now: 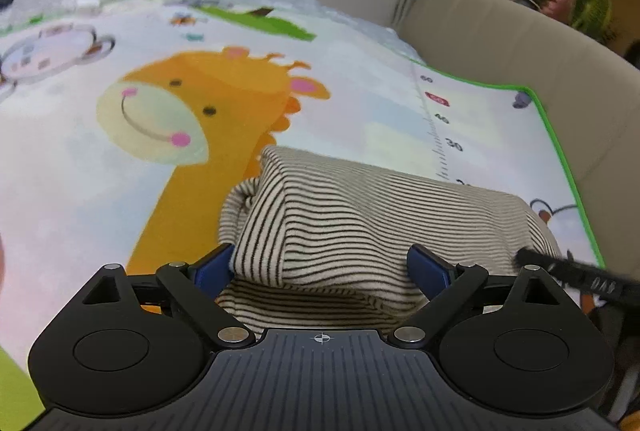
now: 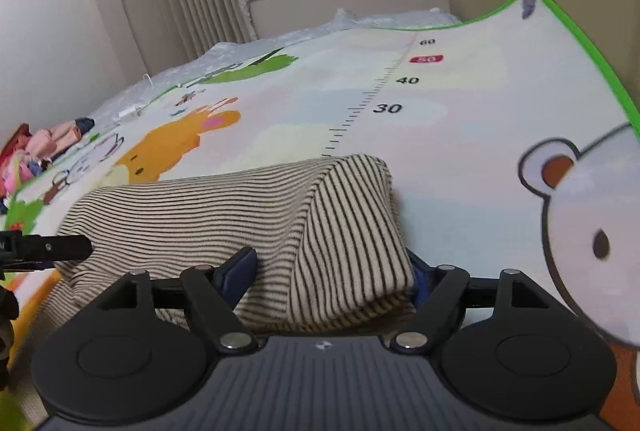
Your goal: Fold clothes
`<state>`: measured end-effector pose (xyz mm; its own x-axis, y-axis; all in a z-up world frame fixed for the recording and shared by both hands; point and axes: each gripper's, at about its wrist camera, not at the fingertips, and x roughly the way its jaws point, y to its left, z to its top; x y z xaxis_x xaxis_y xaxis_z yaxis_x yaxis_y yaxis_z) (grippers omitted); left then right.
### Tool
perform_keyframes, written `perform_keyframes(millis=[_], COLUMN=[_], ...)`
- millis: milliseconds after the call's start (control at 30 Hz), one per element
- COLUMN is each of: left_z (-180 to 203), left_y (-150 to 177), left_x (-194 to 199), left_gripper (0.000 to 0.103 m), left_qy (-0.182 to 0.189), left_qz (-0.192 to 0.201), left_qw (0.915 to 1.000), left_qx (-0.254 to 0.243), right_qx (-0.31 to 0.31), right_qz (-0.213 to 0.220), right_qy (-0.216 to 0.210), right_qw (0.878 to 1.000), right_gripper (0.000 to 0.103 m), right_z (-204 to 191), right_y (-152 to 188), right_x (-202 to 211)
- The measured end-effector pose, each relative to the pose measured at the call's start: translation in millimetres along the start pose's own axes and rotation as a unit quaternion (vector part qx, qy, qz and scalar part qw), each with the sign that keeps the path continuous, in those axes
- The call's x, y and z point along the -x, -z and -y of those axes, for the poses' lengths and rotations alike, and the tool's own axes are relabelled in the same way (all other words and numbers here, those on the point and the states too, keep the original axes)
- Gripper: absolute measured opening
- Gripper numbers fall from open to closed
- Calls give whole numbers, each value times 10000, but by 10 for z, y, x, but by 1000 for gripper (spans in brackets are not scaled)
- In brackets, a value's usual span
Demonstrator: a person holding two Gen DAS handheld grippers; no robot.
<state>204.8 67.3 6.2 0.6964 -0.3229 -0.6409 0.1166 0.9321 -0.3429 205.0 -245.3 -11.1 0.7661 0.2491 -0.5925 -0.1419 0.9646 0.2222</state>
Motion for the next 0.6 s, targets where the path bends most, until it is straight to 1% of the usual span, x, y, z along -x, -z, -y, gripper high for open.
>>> perform_keyframes(millis=[33, 67, 100, 133, 167, 200, 233, 267, 300, 400, 467, 533, 600], left_z=[-21, -31, -37, -29, -12, 13, 38, 62, 86, 155, 197, 234, 268], left_y=[-1, 0, 2, 2, 1, 1, 1, 2, 6, 22, 66, 153, 244], left_x=[-38, -67, -89, -93, -78, -44, -10, 38, 118, 363, 551, 687, 811], left_gripper=[95, 95, 94, 81, 66, 48, 37, 34, 29, 27, 27, 27, 27], left_qy=[-25, -43, -58, -53, 1, 92, 183, 267, 336, 546, 692, 767, 837], left_qz=[-20, -16, -8, 15, 44, 73, 103, 138, 185, 319, 364, 341, 304], left_qw=[10000, 10000, 9999, 10000, 10000, 9999, 9998, 9995, 9992, 9979, 9967, 9961, 9954], left_qx=[65, 84, 90, 59, 17, -16, -49, -77, -96, -155, -206, -285, -361], right_qx=[133, 260, 351, 442, 512, 469, 420, 333, 224, -69, -301, -440, -396], right_qz=[65, 131, 207, 283, 353, 387, 422, 460, 500, 564, 469, 336, 217], right_qy=[30, 57, 68, 80, 72, -39, -151, -277, -413, -803, -978, -1078, -1094], right_qw=[9999, 9996, 9991, 9986, 9980, 9981, 9981, 9980, 9976, 9952, 9936, 9926, 9930], right_gripper=[60, 34, 27, 24, 21, 20, 20, 19, 19, 19, 19, 19, 20], right_z=[-34, -66, -90, -114, -132, -121, -106, -75, -41, 87, 184, 237, 229], right_y=[-14, -30, -51, -73, -95, -117, -139, -156, -169, -153, -79, 32, 175], right_x=[6, 18, 63, 109, 159, 238, 319, 416, 522, 834, 972, 1053, 1092])
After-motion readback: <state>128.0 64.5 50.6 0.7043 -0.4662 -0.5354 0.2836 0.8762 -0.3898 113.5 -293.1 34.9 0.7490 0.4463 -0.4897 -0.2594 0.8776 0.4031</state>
